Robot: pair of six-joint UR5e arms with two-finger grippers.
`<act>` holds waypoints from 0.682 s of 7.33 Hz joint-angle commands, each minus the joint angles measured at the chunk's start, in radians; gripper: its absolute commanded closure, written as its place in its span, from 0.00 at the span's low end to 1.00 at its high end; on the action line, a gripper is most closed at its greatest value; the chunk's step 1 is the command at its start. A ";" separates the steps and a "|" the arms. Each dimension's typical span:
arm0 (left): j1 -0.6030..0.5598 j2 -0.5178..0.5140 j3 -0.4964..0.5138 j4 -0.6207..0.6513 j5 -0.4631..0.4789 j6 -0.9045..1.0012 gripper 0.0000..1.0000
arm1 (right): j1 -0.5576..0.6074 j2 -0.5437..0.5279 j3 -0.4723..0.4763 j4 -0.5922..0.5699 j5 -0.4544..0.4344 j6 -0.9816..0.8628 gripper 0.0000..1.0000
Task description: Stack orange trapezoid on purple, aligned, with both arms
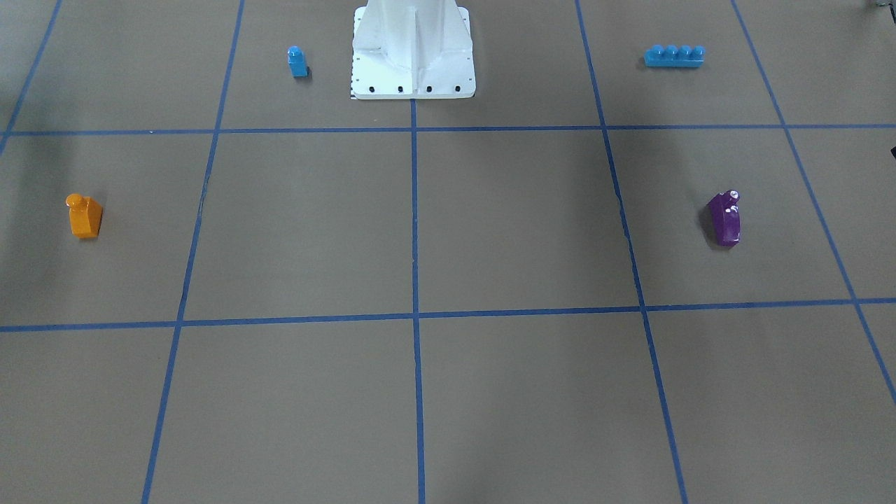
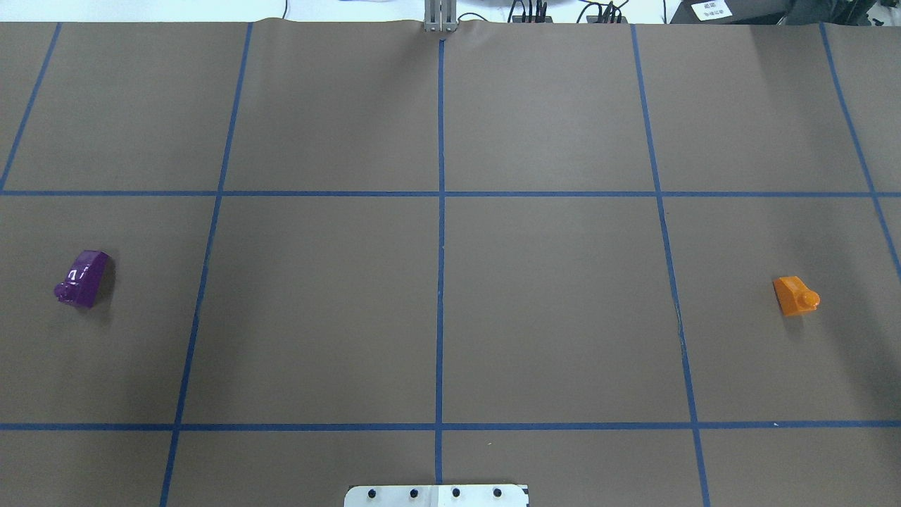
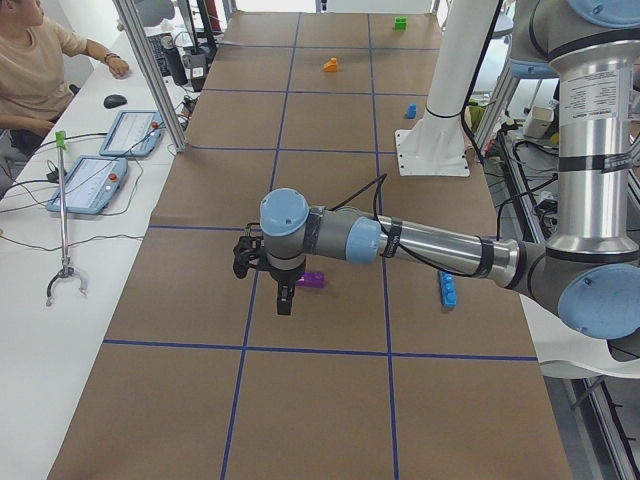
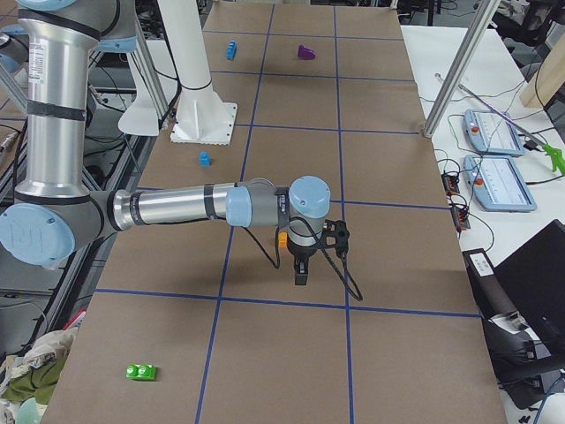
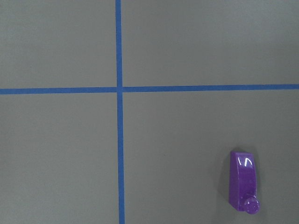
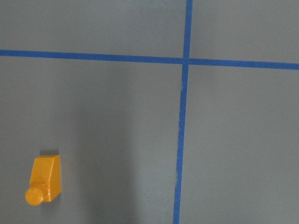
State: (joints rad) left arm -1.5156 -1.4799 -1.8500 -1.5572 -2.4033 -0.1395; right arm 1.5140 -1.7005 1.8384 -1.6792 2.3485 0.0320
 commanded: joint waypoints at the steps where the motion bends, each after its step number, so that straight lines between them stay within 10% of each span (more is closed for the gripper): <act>1: 0.000 0.015 -0.003 -0.004 0.000 0.001 0.00 | 0.000 -0.016 0.001 0.000 0.000 0.002 0.00; 5: 0.017 0.015 -0.009 -0.029 0.001 0.009 0.00 | 0.000 -0.016 0.001 0.000 0.003 0.011 0.00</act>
State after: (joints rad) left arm -1.5066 -1.4667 -1.8559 -1.5673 -2.3991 -0.1313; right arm 1.5141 -1.7163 1.8370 -1.6797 2.3502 0.0386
